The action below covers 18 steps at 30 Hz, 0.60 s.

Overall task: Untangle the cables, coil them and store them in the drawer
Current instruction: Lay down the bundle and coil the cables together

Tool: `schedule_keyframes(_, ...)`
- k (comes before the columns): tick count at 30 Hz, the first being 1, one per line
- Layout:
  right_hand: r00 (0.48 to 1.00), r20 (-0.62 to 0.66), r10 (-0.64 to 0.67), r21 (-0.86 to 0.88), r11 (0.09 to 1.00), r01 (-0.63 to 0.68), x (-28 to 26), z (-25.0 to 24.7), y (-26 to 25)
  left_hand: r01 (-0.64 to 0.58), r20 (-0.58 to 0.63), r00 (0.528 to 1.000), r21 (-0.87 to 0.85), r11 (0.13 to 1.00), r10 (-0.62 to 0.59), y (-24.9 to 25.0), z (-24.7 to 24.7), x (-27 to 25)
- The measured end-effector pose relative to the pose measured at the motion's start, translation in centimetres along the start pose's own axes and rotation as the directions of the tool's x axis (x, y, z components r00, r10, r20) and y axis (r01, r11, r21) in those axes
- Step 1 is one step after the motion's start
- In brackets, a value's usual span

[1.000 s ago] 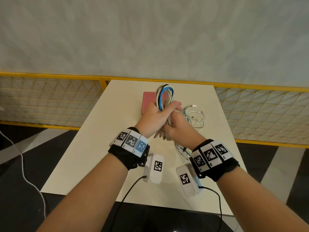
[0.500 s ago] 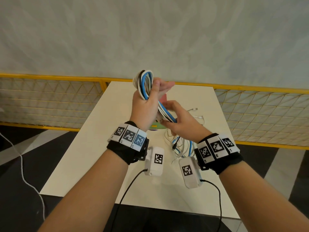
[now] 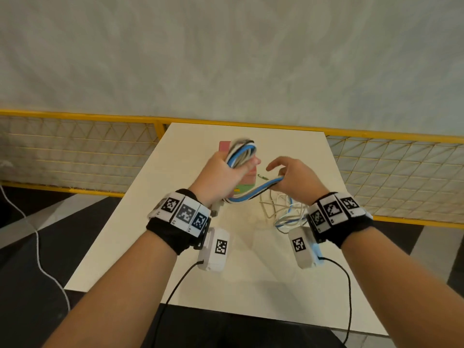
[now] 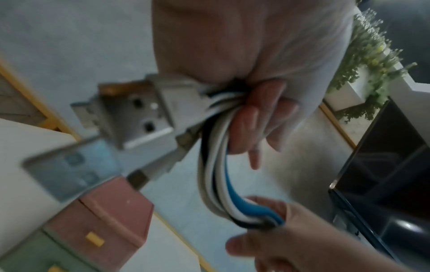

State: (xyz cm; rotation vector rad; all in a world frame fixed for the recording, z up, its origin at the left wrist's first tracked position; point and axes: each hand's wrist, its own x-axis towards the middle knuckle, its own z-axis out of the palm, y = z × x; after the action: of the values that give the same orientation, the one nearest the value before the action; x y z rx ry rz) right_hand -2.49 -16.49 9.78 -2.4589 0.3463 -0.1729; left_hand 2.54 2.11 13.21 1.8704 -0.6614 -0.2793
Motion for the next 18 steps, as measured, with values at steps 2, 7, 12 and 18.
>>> schedule_keyframes(2, 0.998, -0.033, -0.045, 0.019, 0.999, 0.045, 0.1, -0.2, -1.0, 0.024, 0.068, 0.997, 0.006, 1.0, -0.024, -0.3, 0.8, -0.1)
schedule_keyframes(7, 0.985, -0.011, -0.172, 0.064, 0.983, 0.172, -0.6, -0.7, -3.1, 0.088, 0.179, 0.979, 0.054, 0.995, -0.097, -1.1, 2.2, -0.3)
schedule_keyframes(12, 0.941, 0.2, -0.274, 0.344, 0.919, 0.194, -1.6, -2.0, -2.4, 0.034, 0.225, 0.973, 0.097, 0.995, -0.055, -1.0, 1.1, 0.2)
schedule_keyframes(18, 0.961, 0.139, -0.24, 0.229, 0.952, 0.204, -2.3, -2.3, -0.8, 0.017, 0.103, 0.995, -0.103, 0.994, -0.007, -0.2, 0.6, -0.3)
